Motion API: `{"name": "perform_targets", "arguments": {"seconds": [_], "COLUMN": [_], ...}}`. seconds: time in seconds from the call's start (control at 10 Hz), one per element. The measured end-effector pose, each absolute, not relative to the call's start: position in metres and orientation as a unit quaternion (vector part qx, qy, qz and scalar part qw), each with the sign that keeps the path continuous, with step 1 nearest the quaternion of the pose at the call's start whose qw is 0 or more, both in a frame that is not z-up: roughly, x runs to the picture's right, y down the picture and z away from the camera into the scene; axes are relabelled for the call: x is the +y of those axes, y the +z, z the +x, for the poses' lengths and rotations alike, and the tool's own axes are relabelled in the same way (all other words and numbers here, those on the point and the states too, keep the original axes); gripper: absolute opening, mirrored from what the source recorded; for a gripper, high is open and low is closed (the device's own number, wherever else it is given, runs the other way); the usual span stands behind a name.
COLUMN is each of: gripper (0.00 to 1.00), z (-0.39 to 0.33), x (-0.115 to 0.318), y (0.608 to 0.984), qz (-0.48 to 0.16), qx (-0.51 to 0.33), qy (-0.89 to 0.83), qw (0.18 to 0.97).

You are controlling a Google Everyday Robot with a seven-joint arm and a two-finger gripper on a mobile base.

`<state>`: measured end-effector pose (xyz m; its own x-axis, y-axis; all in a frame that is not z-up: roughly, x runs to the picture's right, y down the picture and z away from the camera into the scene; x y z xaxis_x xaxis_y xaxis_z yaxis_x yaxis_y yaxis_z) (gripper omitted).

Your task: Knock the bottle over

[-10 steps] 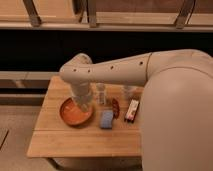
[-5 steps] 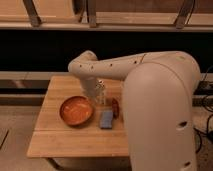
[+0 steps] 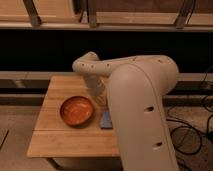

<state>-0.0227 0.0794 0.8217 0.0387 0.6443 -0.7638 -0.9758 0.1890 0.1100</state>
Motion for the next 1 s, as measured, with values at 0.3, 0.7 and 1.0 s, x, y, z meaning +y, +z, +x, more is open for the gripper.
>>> {"name": "perform_targets", "arguments": {"seconds": [0.3,0.7,1.0], "gripper": [0.00,0.00,0.01], "z": [-0.006,-0.034,-0.044], "x": [0.039,-0.027,-0.033], "y": [0.844,0.834,0.828], "qz": [-0.163,-0.091,-0.088], "qx": [0.334,0.244,0.230], "qy": [0.590,0.576,0.572], "qw": [0.716,0.775,0.782]}}
